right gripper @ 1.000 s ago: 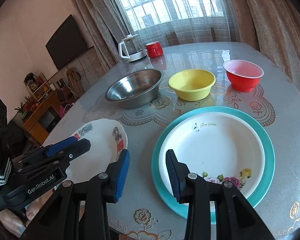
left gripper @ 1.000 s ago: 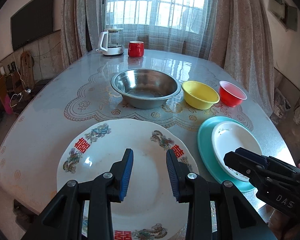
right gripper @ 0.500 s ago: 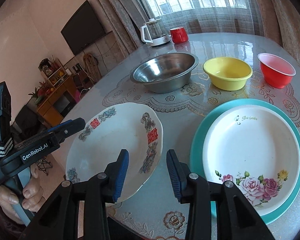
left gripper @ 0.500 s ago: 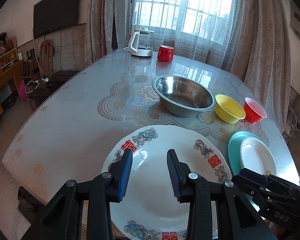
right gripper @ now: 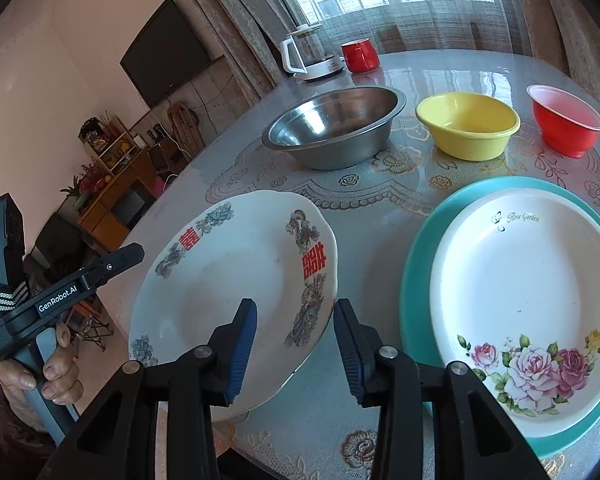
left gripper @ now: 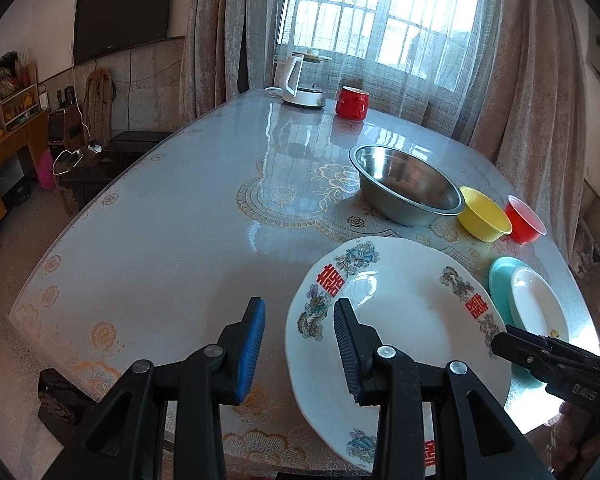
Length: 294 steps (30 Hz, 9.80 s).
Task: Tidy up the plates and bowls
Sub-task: 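Move both grippers to the rim of the large double-happiness plate, then grip the large plate rim with both grippers and tilt it up, then lift the double-happiness plate with both grippers toward the teal plate stack, then carry the double-happiness plate with both grippers over the rose plate, then lower the double-happiness plate onto the rose plate and open both grippers, then move both grippers to the rim of the steel bowl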
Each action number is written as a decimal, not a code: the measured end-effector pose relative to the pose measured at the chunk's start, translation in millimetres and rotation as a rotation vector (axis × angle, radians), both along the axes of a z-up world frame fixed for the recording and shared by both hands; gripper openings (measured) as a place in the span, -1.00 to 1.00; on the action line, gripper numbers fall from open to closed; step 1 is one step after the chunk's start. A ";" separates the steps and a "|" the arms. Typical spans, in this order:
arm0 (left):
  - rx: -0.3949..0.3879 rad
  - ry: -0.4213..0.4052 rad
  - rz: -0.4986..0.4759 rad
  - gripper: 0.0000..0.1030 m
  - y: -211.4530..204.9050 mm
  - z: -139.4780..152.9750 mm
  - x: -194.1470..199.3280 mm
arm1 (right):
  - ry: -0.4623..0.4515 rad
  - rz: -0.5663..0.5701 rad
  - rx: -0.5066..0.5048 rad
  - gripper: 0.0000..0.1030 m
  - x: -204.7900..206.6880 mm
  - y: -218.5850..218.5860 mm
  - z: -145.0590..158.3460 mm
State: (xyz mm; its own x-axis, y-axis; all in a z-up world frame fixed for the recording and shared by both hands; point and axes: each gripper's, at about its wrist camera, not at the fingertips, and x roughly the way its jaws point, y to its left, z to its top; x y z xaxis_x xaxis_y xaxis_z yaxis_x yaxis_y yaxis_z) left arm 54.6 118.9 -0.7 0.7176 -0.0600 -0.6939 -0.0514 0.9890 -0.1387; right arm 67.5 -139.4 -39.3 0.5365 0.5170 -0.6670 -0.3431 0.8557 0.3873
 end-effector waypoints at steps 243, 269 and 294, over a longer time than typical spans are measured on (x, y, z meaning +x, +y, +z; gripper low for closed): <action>-0.023 0.001 -0.361 -0.18 -214.6 -18.3 42.5 | -0.157 -0.339 -0.244 -0.34 -58.2 -123.0 35.5; -0.066 -0.002 -0.095 -0.19 -98.1 -24.6 53.0 | -0.088 -0.305 -0.112 -0.35 -13.5 -94.2 37.7; -0.187 -0.075 -0.078 0.02 -29.0 2.1 132.3 | 0.087 -0.244 0.050 -0.35 116.9 -22.7 33.3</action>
State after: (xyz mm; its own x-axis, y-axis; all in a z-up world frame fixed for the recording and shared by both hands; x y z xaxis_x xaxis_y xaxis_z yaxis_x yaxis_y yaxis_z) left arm 187.0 89.9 1.4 0.7548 -0.2403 -0.6103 0.0420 0.9463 -0.3206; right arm 184.5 -162.1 -6.0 0.5909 0.4130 -0.6930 -0.0923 0.8880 0.4505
